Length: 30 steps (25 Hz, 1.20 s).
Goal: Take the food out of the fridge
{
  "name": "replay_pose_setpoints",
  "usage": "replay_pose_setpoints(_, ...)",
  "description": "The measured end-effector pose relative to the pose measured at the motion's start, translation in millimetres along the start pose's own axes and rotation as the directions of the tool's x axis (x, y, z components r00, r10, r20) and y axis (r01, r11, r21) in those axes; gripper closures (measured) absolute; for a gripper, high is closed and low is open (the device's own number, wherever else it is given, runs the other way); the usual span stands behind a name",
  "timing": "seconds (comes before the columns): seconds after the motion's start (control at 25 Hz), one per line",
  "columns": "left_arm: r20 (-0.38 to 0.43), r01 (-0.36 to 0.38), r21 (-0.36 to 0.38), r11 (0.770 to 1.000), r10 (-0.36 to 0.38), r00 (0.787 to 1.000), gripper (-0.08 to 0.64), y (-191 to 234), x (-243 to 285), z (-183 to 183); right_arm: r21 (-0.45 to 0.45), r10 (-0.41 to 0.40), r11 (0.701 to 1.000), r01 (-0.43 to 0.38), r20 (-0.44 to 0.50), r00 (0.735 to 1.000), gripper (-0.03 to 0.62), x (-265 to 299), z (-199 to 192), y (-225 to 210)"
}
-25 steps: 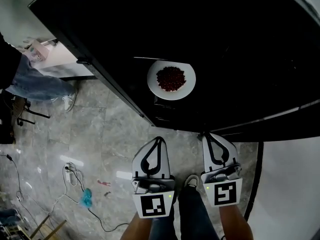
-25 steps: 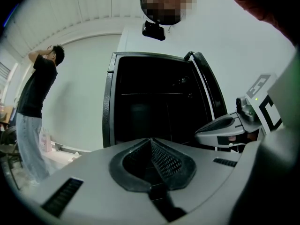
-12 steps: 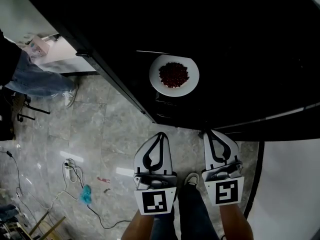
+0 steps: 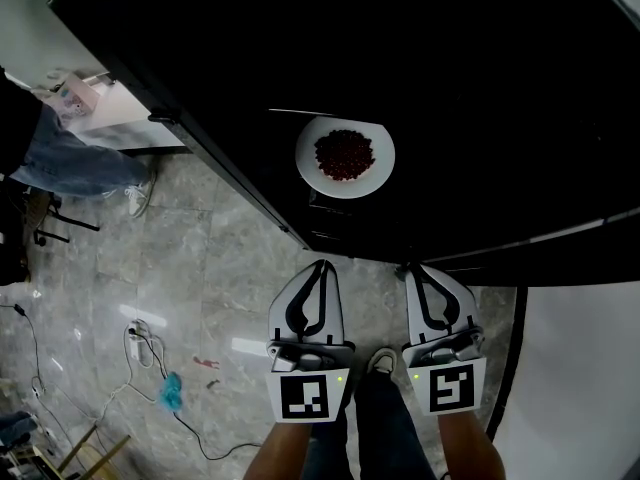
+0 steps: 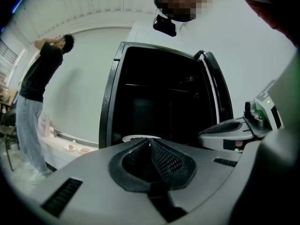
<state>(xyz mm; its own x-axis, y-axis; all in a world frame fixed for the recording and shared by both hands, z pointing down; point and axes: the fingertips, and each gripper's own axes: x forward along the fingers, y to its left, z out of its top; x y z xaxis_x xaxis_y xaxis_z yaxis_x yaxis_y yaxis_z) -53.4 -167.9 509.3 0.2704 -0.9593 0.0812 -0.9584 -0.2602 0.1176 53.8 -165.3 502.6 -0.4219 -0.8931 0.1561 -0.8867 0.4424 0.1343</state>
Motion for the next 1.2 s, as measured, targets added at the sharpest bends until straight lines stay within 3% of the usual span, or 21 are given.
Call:
replay_pose_setpoints(0.2, 0.024, 0.011, -0.067, 0.998, -0.009, 1.000, 0.543, 1, 8, 5, 0.000, -0.004, 1.000, 0.004, -0.008, 1.000, 0.570, -2, -2, -3)
replay_pose_setpoints(0.36, 0.008, 0.058, -0.061, 0.996, -0.057, 0.998, 0.541, -2, 13, 1, 0.002, -0.007, 1.000, 0.007, -0.003, 1.000, 0.569, -1, -1, -4)
replay_pose_setpoints(0.68, 0.001, 0.065, -0.243, 0.968, -0.067, 0.998, 0.541, 5, 23, -5, -0.001, -0.005, 1.000, 0.005, 0.000, 1.000, 0.570, 0, 0, -4)
replay_pose_setpoints(0.88, 0.003, 0.073, -0.375, 0.924, -0.078, 0.997, 0.506, 9, 30, -9, 0.002, -0.003, 1.000, 0.003, -0.013, 1.000, 0.569, -1, -2, -3)
replay_pose_setpoints(0.96, 0.008, 0.074, -0.436, 0.897, -0.078, 0.997, 0.500, 11, 33, -10, 0.002, -0.003, 1.000, 0.003, -0.012, 1.000, 0.569, -1, -2, -3)
replay_pose_setpoints(1.08, 0.019, 0.077, -0.541, 0.838, -0.079, 0.997, 0.490, 15, 39, -13, 0.003, -0.004, 1.000, 0.004, -0.010, 1.000, 0.570, -1, -1, -4)
replay_pose_setpoints(1.2, 0.025, 0.080, -0.581, 0.810, -0.080, 0.996, 0.480, 17, 44, -14, 0.005, -0.005, 1.000, 0.005, -0.009, 1.000, 0.569, -1, 0, -4)
